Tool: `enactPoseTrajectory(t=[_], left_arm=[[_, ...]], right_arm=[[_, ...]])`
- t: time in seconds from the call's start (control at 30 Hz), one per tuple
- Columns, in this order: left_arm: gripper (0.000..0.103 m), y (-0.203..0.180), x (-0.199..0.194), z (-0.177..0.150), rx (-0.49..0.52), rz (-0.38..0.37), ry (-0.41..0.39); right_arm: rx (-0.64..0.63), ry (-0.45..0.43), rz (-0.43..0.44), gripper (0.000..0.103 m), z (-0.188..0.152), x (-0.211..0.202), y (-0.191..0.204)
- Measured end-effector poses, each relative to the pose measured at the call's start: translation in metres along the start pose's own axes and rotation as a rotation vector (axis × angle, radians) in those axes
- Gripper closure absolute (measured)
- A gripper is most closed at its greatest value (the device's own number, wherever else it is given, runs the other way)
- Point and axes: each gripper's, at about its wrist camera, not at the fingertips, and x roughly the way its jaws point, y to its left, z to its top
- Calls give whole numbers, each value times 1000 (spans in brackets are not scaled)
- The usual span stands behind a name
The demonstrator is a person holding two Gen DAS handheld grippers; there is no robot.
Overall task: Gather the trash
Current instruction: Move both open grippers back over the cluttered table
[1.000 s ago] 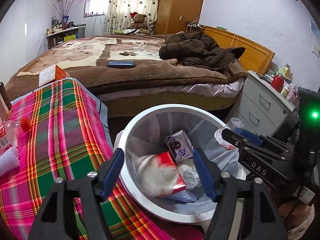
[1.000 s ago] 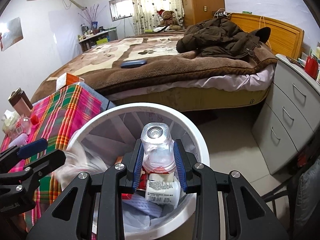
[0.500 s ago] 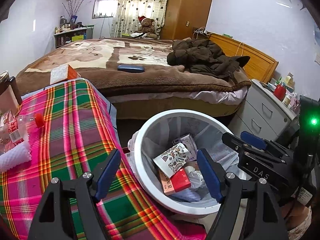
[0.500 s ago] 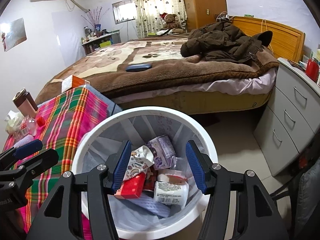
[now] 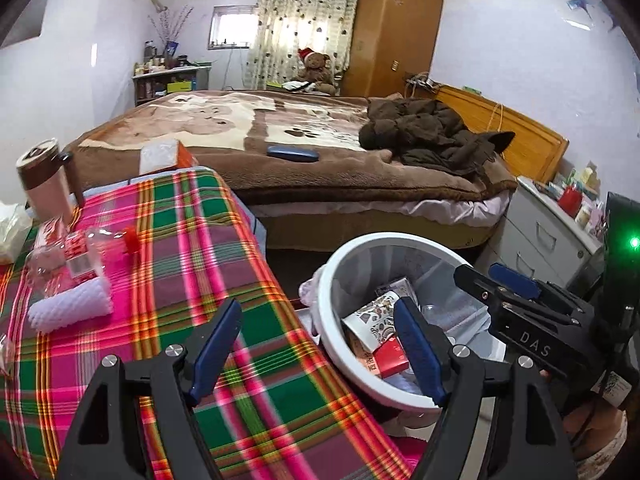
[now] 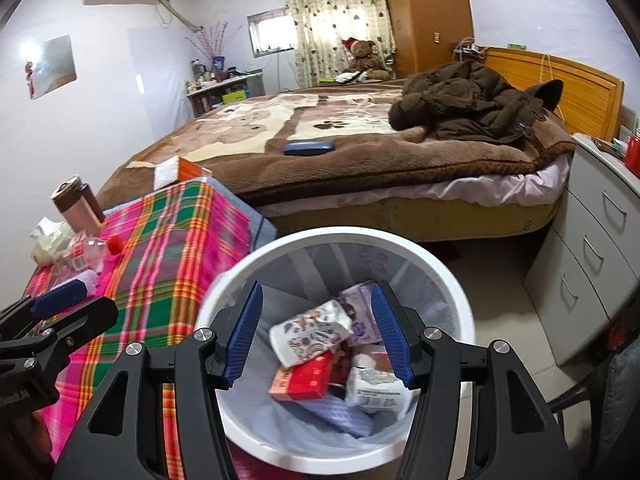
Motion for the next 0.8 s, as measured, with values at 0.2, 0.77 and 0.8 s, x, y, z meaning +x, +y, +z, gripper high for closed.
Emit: enactPoseTrajectory(t=[0.2,0.77,0.8], left_arm=[[23,26,-14,-3,-45,43,-24],[23,112,-52,-23,-180,179,-63],[23,118,-54,-25,-193,184,-63]], right_arm=[[-31,1,44,45,-1,3,20],[-130,11,156,45,-2,12,84],[-134,13,163,45,-3,12,87]])
